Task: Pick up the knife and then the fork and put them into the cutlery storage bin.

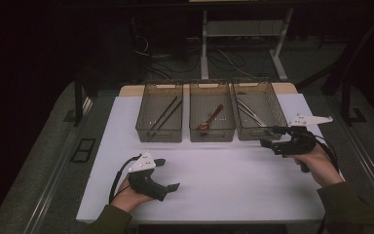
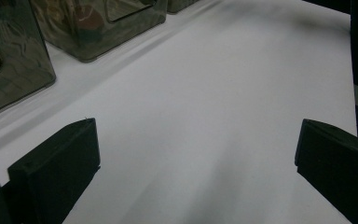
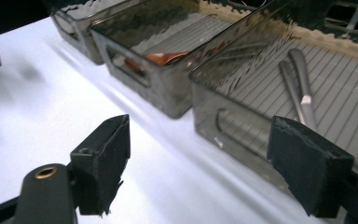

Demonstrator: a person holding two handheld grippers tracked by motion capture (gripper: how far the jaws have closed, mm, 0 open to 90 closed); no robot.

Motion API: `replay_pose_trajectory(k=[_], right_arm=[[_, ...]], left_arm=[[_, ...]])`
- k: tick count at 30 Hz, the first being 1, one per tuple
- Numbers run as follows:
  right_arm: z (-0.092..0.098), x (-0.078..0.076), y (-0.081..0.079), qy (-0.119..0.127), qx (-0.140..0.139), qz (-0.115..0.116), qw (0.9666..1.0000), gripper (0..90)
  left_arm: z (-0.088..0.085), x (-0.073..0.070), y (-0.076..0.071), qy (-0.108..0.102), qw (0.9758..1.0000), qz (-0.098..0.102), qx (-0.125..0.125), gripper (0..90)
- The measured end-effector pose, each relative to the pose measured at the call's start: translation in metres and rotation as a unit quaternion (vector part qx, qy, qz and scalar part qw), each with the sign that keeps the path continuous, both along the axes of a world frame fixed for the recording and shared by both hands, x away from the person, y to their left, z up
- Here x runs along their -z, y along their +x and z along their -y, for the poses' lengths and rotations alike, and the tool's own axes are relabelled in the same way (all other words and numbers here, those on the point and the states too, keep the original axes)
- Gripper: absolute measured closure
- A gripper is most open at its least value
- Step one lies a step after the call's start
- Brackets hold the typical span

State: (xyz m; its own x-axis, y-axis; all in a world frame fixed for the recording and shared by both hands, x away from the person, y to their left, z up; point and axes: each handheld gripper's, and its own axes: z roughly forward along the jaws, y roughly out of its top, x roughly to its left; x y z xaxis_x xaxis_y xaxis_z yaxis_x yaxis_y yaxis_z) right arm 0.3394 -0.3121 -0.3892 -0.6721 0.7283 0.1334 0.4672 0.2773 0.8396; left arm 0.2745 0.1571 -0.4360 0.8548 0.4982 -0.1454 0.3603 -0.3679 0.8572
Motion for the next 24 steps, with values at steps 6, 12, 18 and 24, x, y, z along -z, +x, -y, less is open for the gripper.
replay_pose_trajectory(k=[6,12,18,24], right_arm=[[-0.003,0.011,-0.019,0.006,-0.02,0.008,0.9998,17.7],[-0.005,0.022,-0.037,0.014,-0.026,0.013,0.9995,16.8],[-0.005,0.038,-0.053,0.028,-0.019,0.013,0.9993,15.9],[-0.006,0.048,-0.065,0.036,-0.019,0.01,0.9991,14.3]], left_arm=[[0.0,0.0,0.0,-0.001,1.0,-0.001,0.001,0.0],[0.0,0.0,0.0,-0.002,1.0,-0.001,0.001,0.0],[0.0,0.0,0.0,-0.002,1.0,-0.001,0.0,0.0],[0.001,0.0,0.0,-0.003,1.0,-0.002,-0.001,0.0]])
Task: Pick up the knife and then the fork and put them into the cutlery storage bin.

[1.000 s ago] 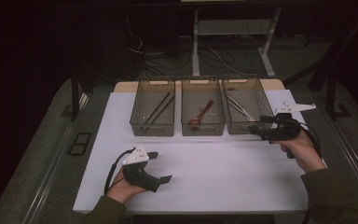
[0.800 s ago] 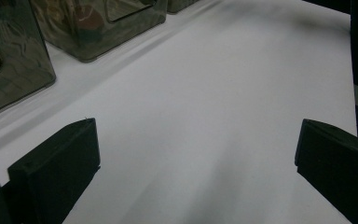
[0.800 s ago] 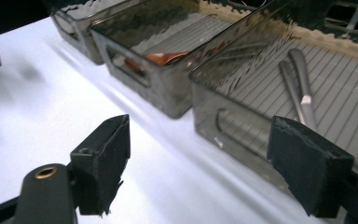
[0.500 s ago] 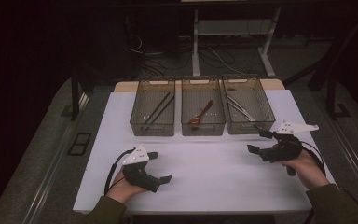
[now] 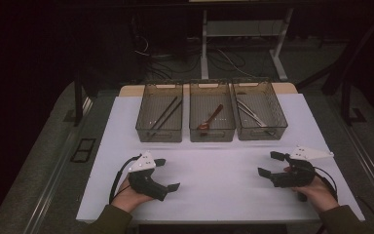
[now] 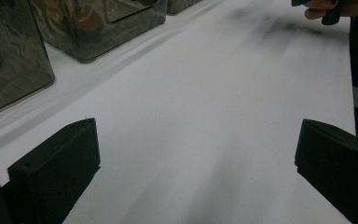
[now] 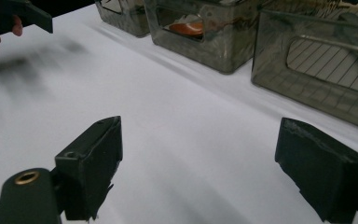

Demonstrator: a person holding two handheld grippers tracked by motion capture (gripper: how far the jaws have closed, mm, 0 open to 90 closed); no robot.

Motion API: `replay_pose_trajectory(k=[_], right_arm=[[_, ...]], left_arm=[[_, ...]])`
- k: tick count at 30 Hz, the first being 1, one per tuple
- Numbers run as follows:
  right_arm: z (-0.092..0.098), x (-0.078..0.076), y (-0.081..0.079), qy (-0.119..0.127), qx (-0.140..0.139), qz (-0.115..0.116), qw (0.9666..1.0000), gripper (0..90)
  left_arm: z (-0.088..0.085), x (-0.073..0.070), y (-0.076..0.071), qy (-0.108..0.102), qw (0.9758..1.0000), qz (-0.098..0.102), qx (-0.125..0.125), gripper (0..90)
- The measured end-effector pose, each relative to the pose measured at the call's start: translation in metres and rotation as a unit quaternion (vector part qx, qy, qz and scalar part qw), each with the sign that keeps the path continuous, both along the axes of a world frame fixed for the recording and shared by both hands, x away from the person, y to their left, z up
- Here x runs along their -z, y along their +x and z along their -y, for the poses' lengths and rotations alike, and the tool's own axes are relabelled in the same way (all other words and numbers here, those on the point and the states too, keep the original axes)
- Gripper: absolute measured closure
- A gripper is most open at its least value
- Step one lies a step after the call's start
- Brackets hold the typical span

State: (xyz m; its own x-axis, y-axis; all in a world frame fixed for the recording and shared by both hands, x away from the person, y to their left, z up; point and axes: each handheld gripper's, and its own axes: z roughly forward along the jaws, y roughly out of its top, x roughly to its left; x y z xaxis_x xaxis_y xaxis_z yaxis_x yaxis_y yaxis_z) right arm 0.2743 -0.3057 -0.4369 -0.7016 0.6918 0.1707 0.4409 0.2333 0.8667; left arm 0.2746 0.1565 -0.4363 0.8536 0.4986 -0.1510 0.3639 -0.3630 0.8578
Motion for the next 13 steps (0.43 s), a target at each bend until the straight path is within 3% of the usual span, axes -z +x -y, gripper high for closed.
replay_pose_trajectory(k=[13], right_arm=[[-0.006,0.005,-0.013,-0.02,-0.014,0.001,0.9997,14.3]], left_arm=[[0.0,0.0,0.001,0.004,1.0,0.001,-0.003,0.0]])
